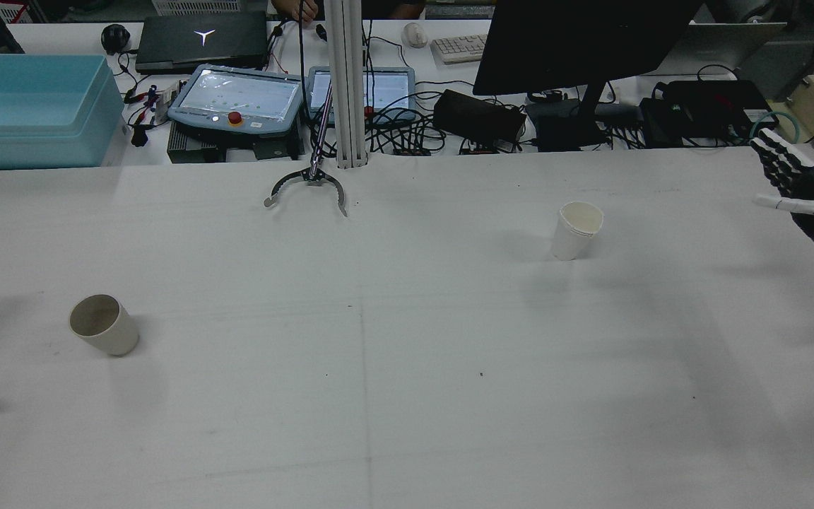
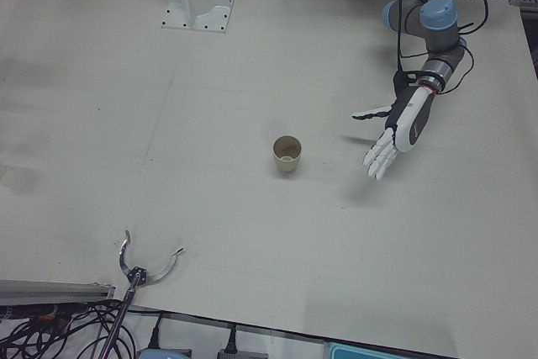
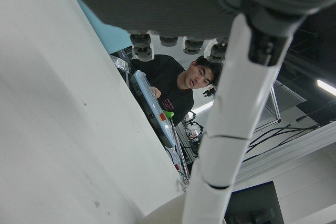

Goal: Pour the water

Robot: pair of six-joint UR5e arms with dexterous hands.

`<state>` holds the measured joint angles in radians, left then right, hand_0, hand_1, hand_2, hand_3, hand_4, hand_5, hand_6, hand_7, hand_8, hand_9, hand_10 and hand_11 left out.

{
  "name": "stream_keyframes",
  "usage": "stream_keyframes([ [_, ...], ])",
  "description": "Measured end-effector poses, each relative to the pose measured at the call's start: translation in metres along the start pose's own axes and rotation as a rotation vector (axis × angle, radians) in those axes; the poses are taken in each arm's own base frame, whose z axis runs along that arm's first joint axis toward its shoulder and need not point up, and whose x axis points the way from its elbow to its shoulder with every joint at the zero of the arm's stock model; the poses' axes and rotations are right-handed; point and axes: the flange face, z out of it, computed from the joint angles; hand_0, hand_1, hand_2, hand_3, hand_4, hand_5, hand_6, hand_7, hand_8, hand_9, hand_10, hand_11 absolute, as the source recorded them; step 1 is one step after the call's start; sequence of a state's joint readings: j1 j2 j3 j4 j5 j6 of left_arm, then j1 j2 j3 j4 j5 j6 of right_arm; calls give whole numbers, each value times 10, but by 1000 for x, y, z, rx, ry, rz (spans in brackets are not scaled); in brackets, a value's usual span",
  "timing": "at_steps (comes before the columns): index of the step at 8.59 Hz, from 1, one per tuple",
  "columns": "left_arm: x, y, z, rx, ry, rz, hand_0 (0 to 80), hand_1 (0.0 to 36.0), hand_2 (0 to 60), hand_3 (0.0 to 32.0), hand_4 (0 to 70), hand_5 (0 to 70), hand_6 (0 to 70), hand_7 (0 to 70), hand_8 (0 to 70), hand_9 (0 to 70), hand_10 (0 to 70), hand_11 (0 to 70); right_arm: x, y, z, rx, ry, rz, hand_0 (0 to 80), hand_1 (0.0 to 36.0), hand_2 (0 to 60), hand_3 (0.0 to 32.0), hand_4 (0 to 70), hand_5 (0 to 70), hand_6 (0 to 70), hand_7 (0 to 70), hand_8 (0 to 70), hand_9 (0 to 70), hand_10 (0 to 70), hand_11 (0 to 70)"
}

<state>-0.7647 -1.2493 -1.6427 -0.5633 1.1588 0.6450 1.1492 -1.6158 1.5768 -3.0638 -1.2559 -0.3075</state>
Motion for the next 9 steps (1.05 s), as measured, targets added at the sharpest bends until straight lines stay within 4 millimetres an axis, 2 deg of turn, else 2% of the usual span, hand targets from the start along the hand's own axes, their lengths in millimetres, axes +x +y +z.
stream_keyframes([
  [1, -20, 8, 5, -14, -16, -21, 800, 305, 0, 0, 152, 0, 28, 45, 17, 0, 35, 99, -1, 3, 1, -5, -2, 2, 508, 179, 110, 12, 14, 77, 113, 111, 69, 44, 0, 0],
  [2, -42, 18, 11, -20, -15, -51, 800, 356, 0, 0, 172, 0, 40, 57, 28, 4, 42, 115, -1, 7, 3, -13, -3, 4, 508, 179, 114, 24, 22, 77, 120, 127, 71, 49, 0, 0],
  [4, -66, 35, 29, -28, 0, -88, 800, 310, 0, 0, 167, 0, 34, 53, 22, 0, 35, 98, -4, 16, 5, -28, -10, 8, 510, 181, 122, 28, 38, 78, 130, 141, 72, 50, 0, 0],
  [5, -76, 39, 40, -31, 3, -97, 800, 309, 0, 0, 180, 0, 36, 52, 21, 0, 35, 99, -5, 19, 6, -34, -11, 10, 514, 188, 137, 28, 39, 80, 133, 147, 75, 54, 0, 0],
  [6, -87, 40, 50, -31, 1, -106, 800, 283, 0, 0, 181, 0, 33, 49, 18, 0, 33, 93, -6, 22, 6, -39, -12, 11, 514, 188, 137, 30, 43, 81, 138, 152, 79, 59, 0, 0],
  [8, -105, 43, 72, -32, 0, -119, 800, 297, 0, 0, 195, 0, 40, 57, 22, 0, 34, 95, -4, 25, 7, -44, -9, 12, 512, 185, 138, 22, 52, 80, 141, 157, 77, 57, 0, 0],
  [9, -110, 46, 80, -27, -5, -125, 800, 291, 0, 0, 197, 0, 40, 56, 22, 0, 35, 96, -4, 26, 8, -46, -9, 13, 513, 186, 139, 18, 54, 80, 142, 159, 78, 59, 0, 0],
])
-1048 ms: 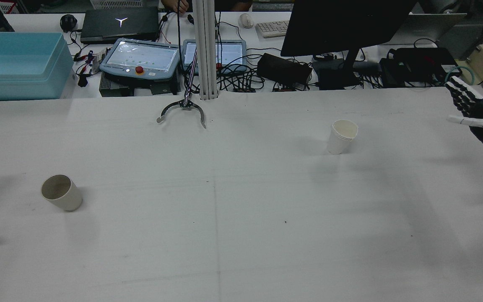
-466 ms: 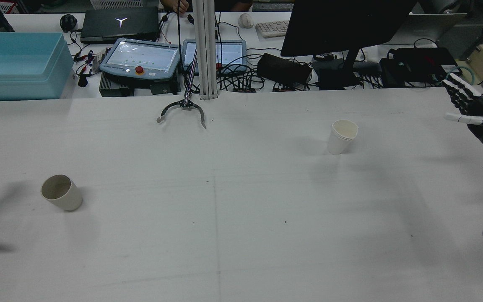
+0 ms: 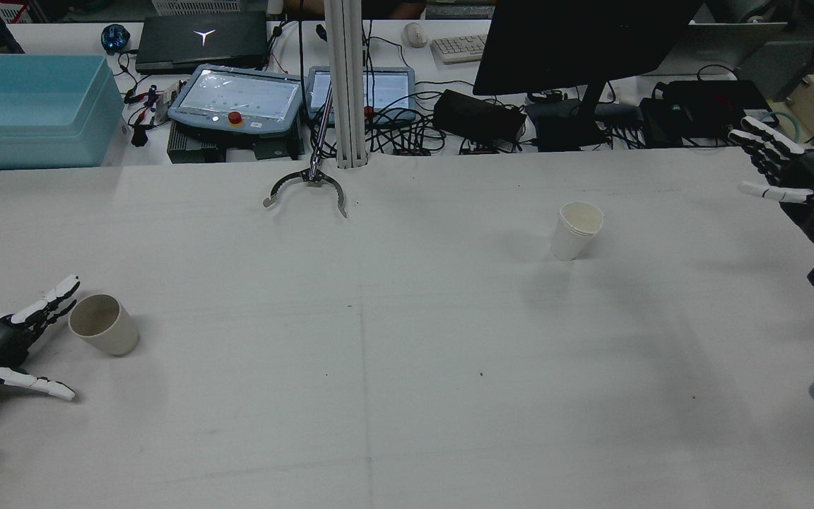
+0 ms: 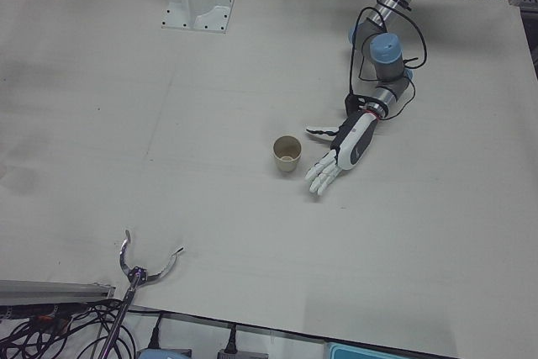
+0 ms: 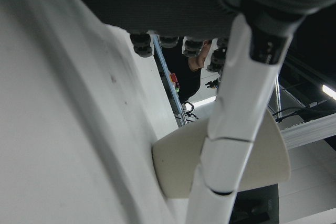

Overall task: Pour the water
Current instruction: 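Move the left hand to the tan paper cup and wrap fingers around it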

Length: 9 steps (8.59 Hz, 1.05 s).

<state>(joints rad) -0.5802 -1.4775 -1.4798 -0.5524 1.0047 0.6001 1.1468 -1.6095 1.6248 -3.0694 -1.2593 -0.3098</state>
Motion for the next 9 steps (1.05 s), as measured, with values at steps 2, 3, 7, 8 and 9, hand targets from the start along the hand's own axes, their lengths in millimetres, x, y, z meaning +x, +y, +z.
stream_keyframes([
  [2, -6, 5, 12, 19, -17, -19, 800, 302, 0, 0, 216, 0, 39, 56, 23, 0, 39, 103, 2, 2, 3, -4, 1, 0, 513, 185, 136, 14, 57, 81, 144, 158, 80, 61, 0, 0],
  [3, -9, 7, 16, 31, -27, -29, 800, 311, 0, 0, 222, 0, 40, 57, 23, 0, 41, 107, 3, 5, 7, -9, 0, 1, 512, 183, 134, 14, 60, 80, 144, 161, 81, 63, 0, 0],
  [7, -11, 17, 27, 45, -43, -58, 800, 358, 0, 0, 249, 0, 45, 64, 31, 4, 47, 120, 3, 7, 12, -14, -4, 3, 510, 181, 132, 16, 51, 79, 141, 154, 80, 60, 0, 0],
  [8, -10, 20, 28, 49, -47, -63, 800, 355, 0, 0, 247, 0, 43, 62, 30, 4, 47, 119, 4, 8, 13, -14, -4, 3, 508, 181, 134, 12, 50, 79, 141, 152, 80, 60, 0, 0],
  [9, -9, 23, 29, 53, -49, -68, 800, 359, 0, 0, 243, 0, 42, 64, 30, 5, 46, 119, 4, 8, 13, -14, -4, 4, 507, 179, 133, 16, 48, 79, 141, 153, 81, 61, 0, 0],
])
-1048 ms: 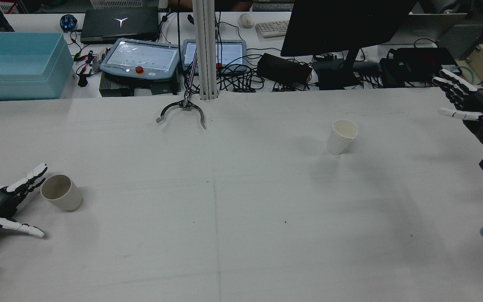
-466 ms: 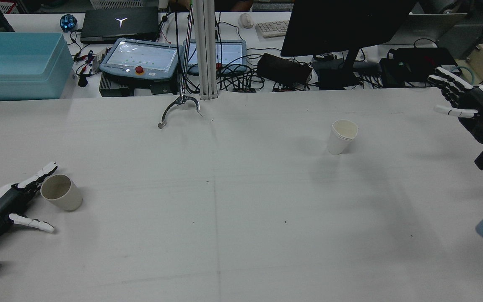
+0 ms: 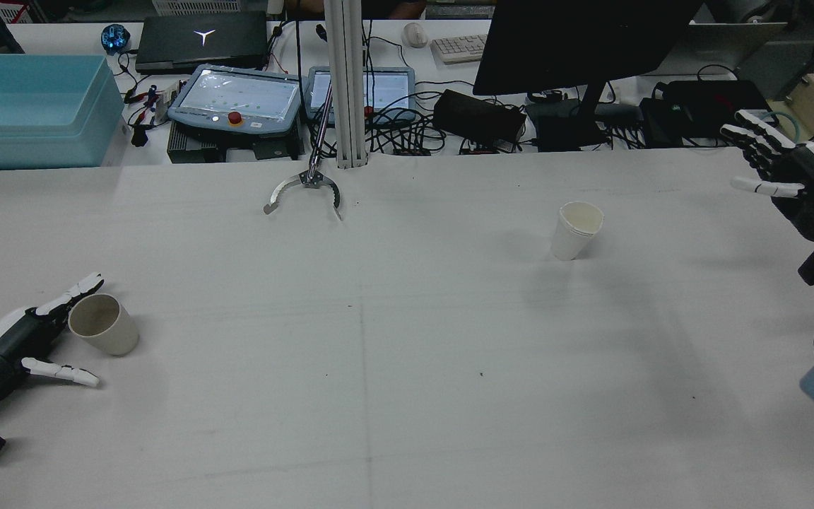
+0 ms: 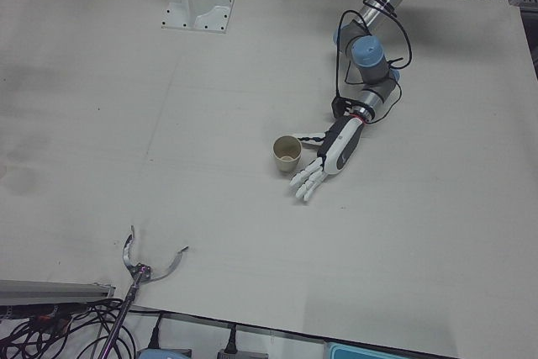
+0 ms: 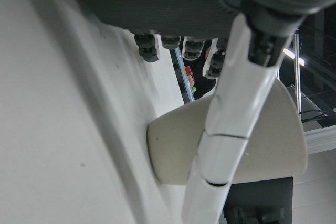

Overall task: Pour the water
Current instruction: 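Move the left hand to the tan paper cup and wrap fingers around it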

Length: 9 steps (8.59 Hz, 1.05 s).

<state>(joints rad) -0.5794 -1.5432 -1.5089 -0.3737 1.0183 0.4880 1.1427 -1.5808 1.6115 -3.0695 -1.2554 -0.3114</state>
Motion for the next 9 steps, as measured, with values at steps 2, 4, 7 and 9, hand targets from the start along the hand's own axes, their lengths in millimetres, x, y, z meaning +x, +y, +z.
stream_keyframes([
  [2, 2, 4, 1, 2, 0, -4, 800, 360, 0, 0, 244, 0, 41, 63, 31, 5, 45, 118, 0, 0, 0, 1, 0, 0, 507, 179, 136, 12, 54, 79, 142, 152, 82, 63, 0, 0],
  [4, 3, 7, 2, 2, 0, -5, 800, 360, 0, 0, 244, 0, 42, 64, 31, 5, 46, 119, 1, -1, 0, 2, 1, -1, 507, 179, 136, 14, 54, 79, 142, 153, 80, 61, 0, 0],
  [7, 2, 15, 9, -2, 3, -8, 800, 360, 0, 0, 253, 0, 43, 66, 33, 7, 46, 121, 1, -1, 1, 1, 1, 0, 505, 178, 136, 16, 55, 78, 143, 156, 80, 60, 0, 0],
  [9, 1, 25, 18, -4, 3, -8, 800, 360, 0, 0, 259, 0, 43, 66, 33, 7, 48, 123, 1, -1, 1, 1, 1, 0, 505, 178, 139, 14, 53, 78, 142, 153, 80, 61, 0, 0],
])
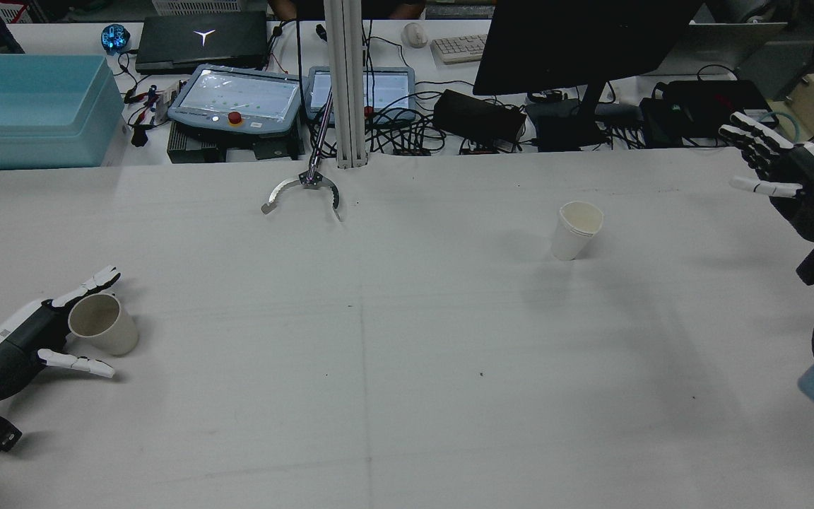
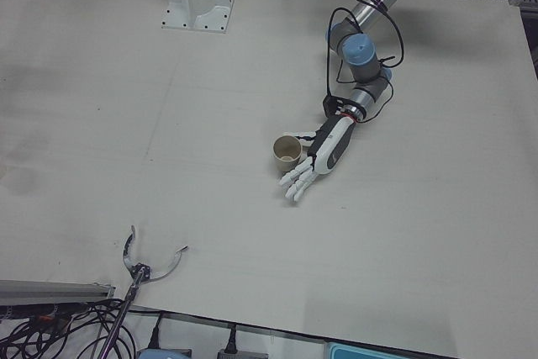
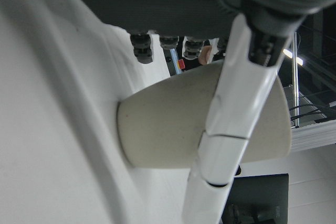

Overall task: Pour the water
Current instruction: 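Move the left hand to the tan paper cup and wrap fingers around it, then close the left hand on the tan cup and lift it slightly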

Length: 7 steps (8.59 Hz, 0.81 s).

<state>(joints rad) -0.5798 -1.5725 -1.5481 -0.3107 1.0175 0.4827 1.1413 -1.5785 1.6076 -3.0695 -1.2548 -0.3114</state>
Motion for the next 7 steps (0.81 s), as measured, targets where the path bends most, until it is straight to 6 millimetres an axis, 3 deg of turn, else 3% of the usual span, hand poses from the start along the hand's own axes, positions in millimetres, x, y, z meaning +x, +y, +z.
stream_keyframes([
  [2, 0, 3, 3, 0, -1, 0, 800, 360, 0, 0, 309, 15, 42, 60, 36, 8, 50, 126, 0, 0, 0, 0, 0, 0, 505, 177, 137, 14, 55, 78, 142, 152, 81, 62, 0, 0],
  [3, 0, 3, 3, 2, -2, 1, 800, 360, 0, 0, 319, 265, 35, 53, 36, 8, 52, 127, 0, 0, 0, 0, 0, 0, 503, 177, 140, 14, 58, 77, 142, 158, 81, 62, 0, 0],
  [4, 0, 3, 3, 2, -2, 1, 800, 360, 0, 0, 341, 700, 27, 43, 38, 7, 56, 130, 0, 0, 0, 0, 0, 1, 503, 176, 138, 16, 58, 77, 142, 160, 80, 62, 0, 0],
  [5, 0, 3, 3, 4, -3, 3, 800, 360, 0, 0, 405, 700, 29, 48, 44, 5, 54, 125, 0, 0, 0, 0, 0, 1, 505, 176, 138, 22, 54, 77, 142, 158, 80, 63, 0, 0],
  [6, 0, 4, 3, 6, -4, 3, 800, 360, 258, 0, 495, 700, 26, 46, 46, 4, 57, 126, 0, 0, 0, 0, 1, 1, 505, 176, 138, 20, 55, 77, 142, 156, 81, 64, 0, 0],
  [7, 2, 6, 3, 15, -9, 6, 800, 360, 582, 0, 552, 700, 21, 51, 46, 2, 60, 129, 0, 0, 0, 0, 1, 1, 504, 176, 139, 20, 57, 78, 144, 159, 84, 68, 0, 0],
])
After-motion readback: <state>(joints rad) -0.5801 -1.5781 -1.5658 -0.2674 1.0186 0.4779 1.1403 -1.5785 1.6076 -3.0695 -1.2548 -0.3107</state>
